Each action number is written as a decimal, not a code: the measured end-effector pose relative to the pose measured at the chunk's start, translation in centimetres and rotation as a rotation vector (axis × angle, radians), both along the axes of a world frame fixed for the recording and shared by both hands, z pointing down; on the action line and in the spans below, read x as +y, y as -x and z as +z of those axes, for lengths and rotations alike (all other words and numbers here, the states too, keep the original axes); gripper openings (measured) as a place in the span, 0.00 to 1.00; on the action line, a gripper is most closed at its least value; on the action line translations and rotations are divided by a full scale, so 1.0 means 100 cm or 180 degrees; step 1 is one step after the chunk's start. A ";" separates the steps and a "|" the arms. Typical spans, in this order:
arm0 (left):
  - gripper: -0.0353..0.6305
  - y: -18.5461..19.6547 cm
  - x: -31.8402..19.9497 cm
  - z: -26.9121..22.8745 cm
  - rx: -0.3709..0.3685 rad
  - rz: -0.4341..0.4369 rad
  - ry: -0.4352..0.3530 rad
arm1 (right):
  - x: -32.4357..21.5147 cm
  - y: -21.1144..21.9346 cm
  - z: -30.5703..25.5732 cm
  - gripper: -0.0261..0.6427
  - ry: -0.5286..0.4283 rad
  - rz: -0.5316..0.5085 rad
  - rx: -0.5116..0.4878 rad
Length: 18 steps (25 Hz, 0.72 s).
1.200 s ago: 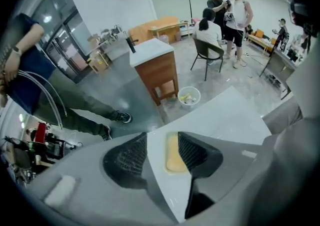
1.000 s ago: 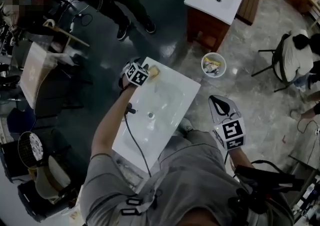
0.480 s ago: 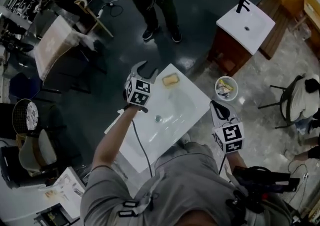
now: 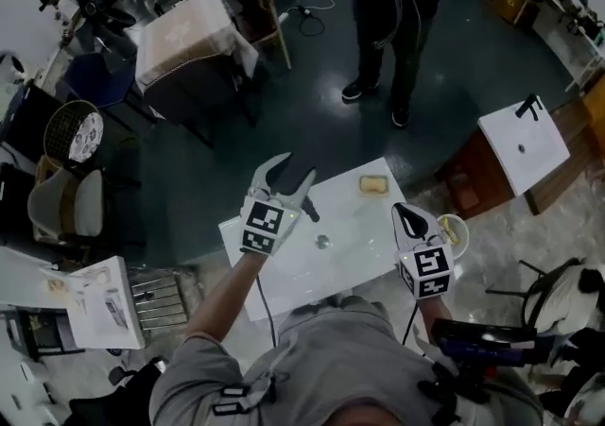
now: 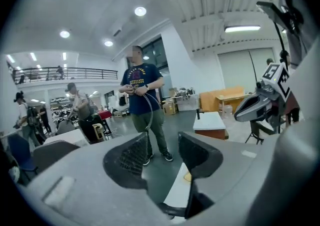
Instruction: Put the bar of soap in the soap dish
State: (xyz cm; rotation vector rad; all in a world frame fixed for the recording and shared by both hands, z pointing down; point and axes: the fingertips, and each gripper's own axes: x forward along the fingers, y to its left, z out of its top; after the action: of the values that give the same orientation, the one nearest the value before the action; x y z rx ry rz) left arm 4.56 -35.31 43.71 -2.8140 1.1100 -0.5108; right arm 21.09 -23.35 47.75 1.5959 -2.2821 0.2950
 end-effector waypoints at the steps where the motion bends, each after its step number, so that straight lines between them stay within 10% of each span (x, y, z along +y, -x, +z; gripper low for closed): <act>1: 0.35 0.015 0.006 -0.003 0.0103 -0.0095 -0.0005 | -0.006 0.012 -0.001 0.04 -0.0020 -0.0084 -0.0005; 10: 0.35 0.156 0.064 -0.052 0.0827 -0.1051 -0.0260 | -0.050 0.123 -0.027 0.04 -0.0181 -0.0911 0.0043; 18: 0.35 0.225 0.100 -0.067 0.0885 -0.1507 -0.0484 | -0.066 0.175 -0.041 0.04 -0.0293 -0.1229 0.0009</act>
State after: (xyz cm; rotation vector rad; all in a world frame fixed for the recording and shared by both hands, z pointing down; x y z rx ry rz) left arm -17.94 -25.32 36.99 -2.5362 1.7999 -0.0481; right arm 3.61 -29.94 43.67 1.1546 -2.5673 0.0906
